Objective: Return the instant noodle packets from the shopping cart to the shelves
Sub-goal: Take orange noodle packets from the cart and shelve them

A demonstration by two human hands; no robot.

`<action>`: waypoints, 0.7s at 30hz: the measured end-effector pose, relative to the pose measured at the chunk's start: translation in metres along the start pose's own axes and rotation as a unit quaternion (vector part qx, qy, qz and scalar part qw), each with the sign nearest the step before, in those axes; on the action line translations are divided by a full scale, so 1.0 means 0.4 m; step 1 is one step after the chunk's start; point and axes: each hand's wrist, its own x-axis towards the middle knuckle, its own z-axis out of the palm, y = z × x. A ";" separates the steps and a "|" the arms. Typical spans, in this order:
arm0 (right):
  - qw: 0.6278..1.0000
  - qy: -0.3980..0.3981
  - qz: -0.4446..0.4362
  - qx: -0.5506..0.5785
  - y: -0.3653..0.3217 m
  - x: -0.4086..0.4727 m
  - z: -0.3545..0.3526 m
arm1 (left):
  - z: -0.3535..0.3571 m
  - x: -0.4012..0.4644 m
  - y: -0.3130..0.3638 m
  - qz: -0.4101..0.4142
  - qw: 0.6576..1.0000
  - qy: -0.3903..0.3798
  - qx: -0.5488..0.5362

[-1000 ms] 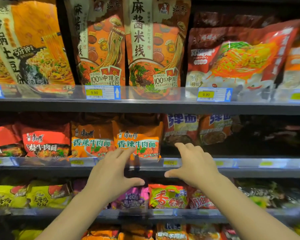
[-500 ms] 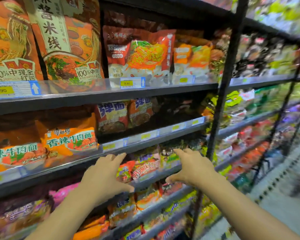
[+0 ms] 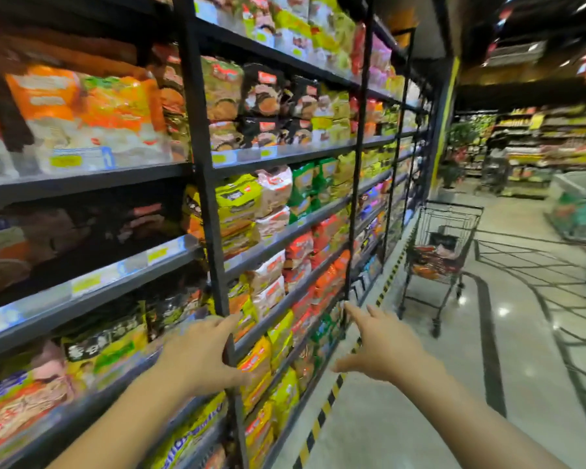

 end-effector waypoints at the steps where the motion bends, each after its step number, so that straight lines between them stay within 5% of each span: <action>1: 1.000 0.005 0.008 -0.004 0.060 0.018 -0.010 | 0.005 0.049 0.051 0.012 1.000 0.000 -0.004; 9: 0.996 0.011 0.087 0.014 0.468 0.181 -0.077 | 0.059 0.407 0.433 0.092 0.995 -0.020 -0.024; 21: 0.984 0.017 0.175 0.024 0.802 0.617 -0.100 | 0.117 1.025 0.734 0.166 0.983 -0.075 -0.038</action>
